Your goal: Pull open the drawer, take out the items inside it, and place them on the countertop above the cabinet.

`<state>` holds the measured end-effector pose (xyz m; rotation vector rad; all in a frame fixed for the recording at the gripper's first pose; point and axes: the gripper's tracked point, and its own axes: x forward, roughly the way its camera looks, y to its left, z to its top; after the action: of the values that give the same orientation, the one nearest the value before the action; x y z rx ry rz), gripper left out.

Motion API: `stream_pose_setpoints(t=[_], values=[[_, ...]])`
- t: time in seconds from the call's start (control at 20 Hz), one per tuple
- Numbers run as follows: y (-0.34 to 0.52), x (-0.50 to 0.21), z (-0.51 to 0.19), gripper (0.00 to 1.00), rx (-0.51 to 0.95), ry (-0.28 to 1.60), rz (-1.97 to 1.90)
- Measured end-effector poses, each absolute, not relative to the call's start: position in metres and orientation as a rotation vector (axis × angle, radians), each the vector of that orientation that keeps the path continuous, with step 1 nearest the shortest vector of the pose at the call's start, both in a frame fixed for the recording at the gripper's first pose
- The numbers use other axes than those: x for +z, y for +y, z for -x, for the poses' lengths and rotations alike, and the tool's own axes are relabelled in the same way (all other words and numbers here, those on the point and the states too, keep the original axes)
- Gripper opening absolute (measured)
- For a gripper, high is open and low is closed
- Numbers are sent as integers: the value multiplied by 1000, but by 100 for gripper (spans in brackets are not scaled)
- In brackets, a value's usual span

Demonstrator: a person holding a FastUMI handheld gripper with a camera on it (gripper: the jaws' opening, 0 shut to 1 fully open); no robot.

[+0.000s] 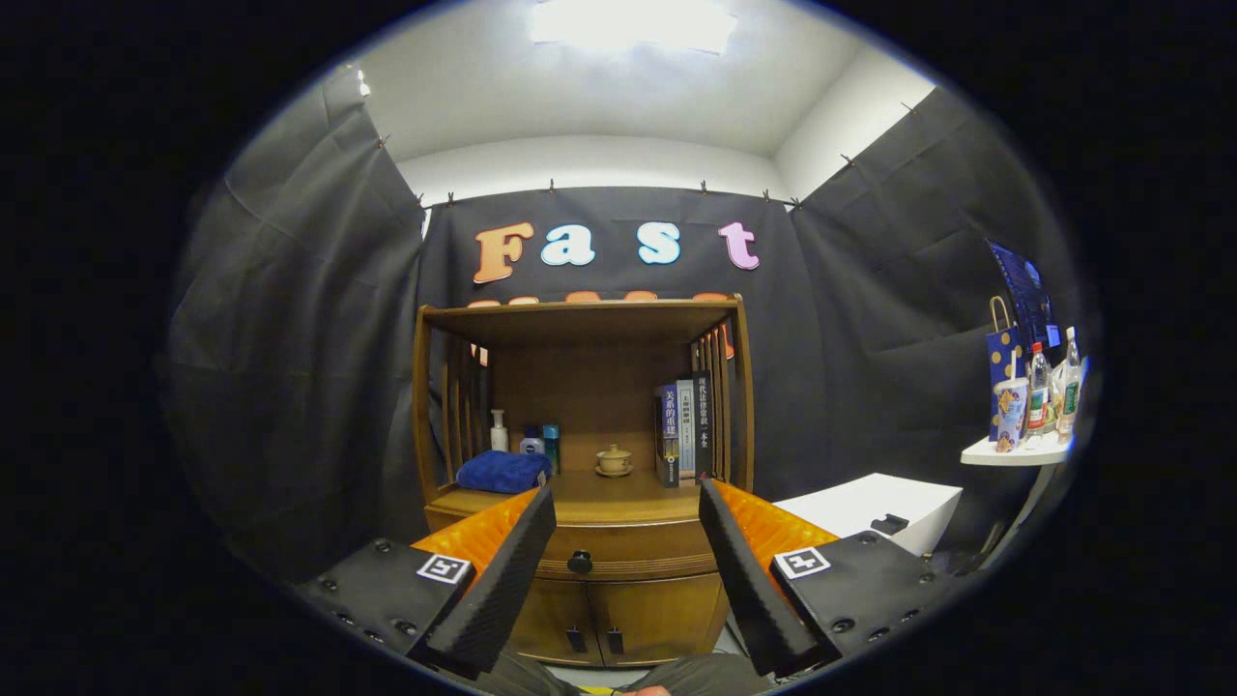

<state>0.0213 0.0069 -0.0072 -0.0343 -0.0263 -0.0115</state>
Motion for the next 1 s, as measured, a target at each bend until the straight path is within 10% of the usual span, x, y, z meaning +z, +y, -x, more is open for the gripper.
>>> stream_pose_setpoints(t=[1.0], values=[[47, -268, -256, 99, 15, 216, 19]])
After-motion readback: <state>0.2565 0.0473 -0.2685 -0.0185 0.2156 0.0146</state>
